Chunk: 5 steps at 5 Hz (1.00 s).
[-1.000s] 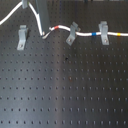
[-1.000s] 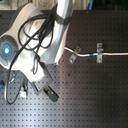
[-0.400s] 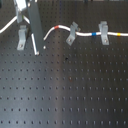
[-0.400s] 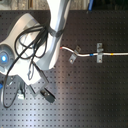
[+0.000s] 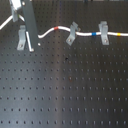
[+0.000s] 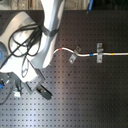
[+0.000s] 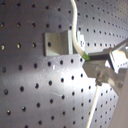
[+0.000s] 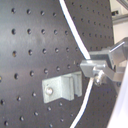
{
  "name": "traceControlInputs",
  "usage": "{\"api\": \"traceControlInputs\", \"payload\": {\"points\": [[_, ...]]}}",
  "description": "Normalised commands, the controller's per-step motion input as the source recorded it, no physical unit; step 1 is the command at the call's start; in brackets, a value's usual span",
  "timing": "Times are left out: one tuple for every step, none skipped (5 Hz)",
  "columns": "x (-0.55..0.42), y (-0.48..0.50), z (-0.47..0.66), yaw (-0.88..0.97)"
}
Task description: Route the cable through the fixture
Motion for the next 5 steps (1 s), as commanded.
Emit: {"api": "traceControlInputs", "payload": {"points": [[-0.425, -0.023, 0.21, 0.0], [-0.34, 0.197, 0.23, 0.02], [-0.287, 0.214, 0.26, 0.11], [-0.225, 0.104, 0.25, 0.1], [-0.202, -0.017, 0.19, 0.09]]}}
